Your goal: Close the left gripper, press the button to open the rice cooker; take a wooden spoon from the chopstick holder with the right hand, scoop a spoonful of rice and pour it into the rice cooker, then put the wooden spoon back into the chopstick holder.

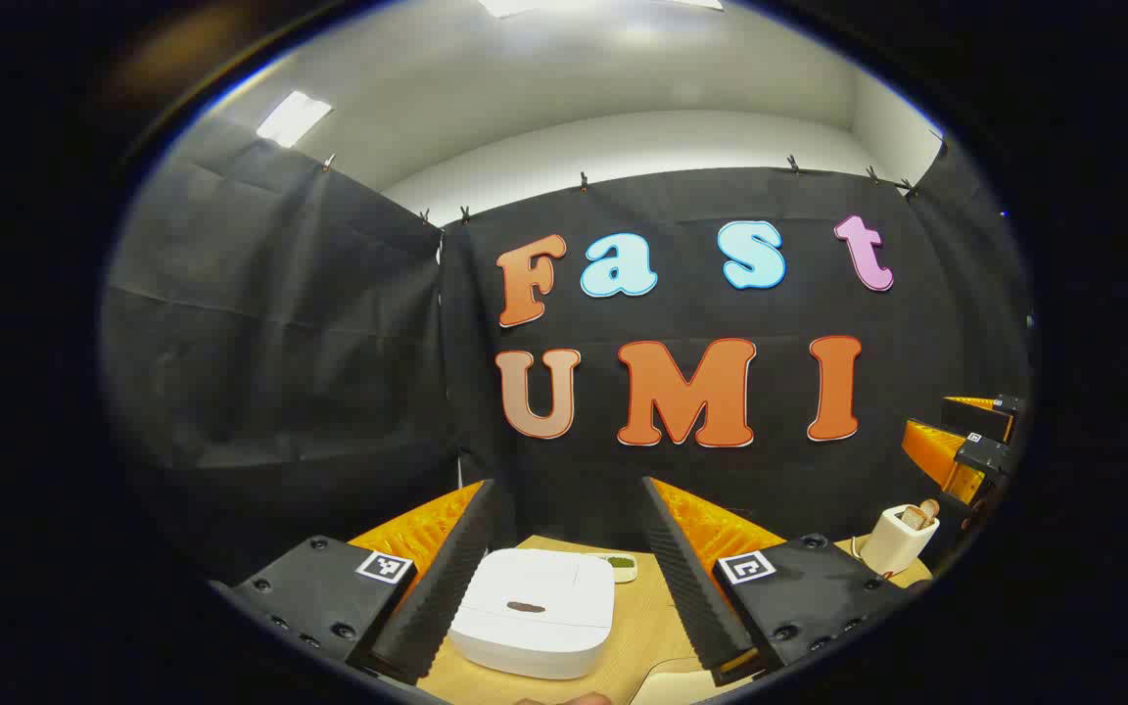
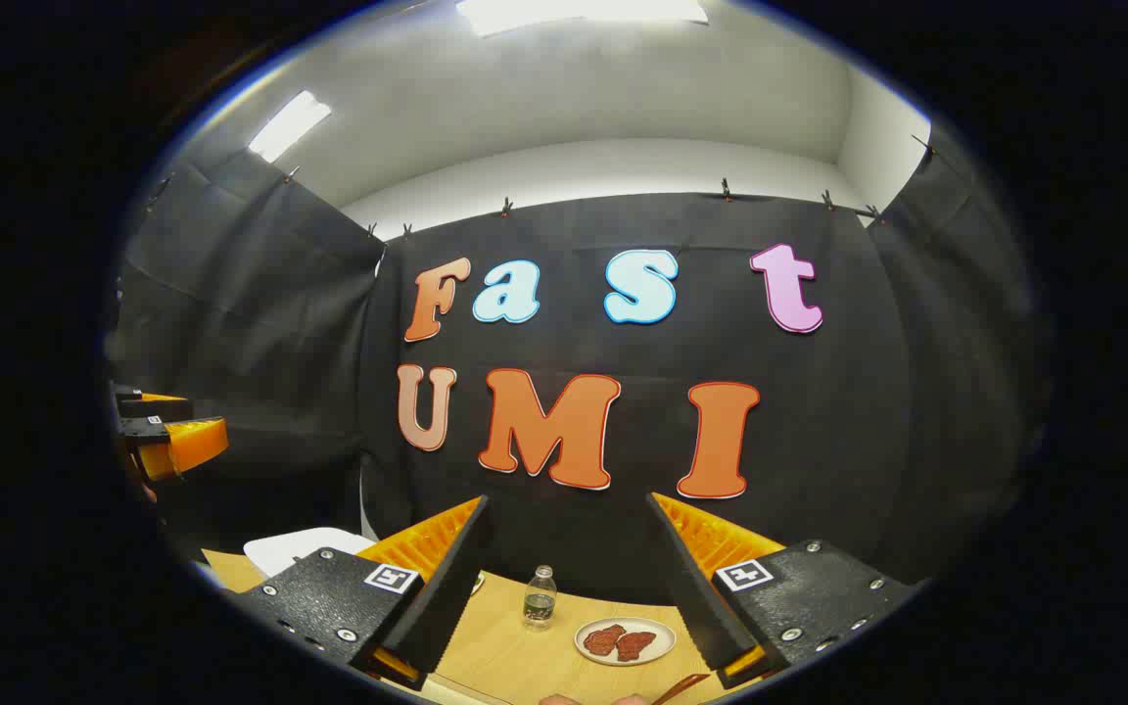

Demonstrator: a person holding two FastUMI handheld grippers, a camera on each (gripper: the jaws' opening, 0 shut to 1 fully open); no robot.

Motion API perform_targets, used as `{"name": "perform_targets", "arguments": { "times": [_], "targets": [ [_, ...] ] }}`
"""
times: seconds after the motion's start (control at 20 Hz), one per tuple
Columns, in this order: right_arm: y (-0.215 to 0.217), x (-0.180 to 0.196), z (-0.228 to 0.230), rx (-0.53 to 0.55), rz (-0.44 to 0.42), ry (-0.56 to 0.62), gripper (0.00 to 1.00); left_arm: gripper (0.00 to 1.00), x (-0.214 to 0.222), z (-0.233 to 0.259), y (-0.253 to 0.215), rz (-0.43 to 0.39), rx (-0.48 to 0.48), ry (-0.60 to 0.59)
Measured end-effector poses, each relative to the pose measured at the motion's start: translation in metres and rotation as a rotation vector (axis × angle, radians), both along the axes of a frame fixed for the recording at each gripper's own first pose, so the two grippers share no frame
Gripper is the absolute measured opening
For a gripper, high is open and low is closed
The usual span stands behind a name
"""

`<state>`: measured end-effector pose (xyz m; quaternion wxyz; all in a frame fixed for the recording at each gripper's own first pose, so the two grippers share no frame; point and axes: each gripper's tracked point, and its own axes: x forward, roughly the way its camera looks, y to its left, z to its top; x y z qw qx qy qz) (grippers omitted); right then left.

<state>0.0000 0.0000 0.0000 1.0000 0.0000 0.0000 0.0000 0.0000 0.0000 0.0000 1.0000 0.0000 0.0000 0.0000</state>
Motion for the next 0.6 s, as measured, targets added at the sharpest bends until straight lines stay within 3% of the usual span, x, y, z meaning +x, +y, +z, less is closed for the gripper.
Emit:
{"name": "perform_targets", "arguments": {
  "times": [0.6],
  "targets": [
    [0.058, 0.013, 0.008, -0.018, -0.083, 0.025, 0.95, 0.97, 0.045, -0.016, 0.041, -0.099, -0.006, 0.049]
  ]
}}
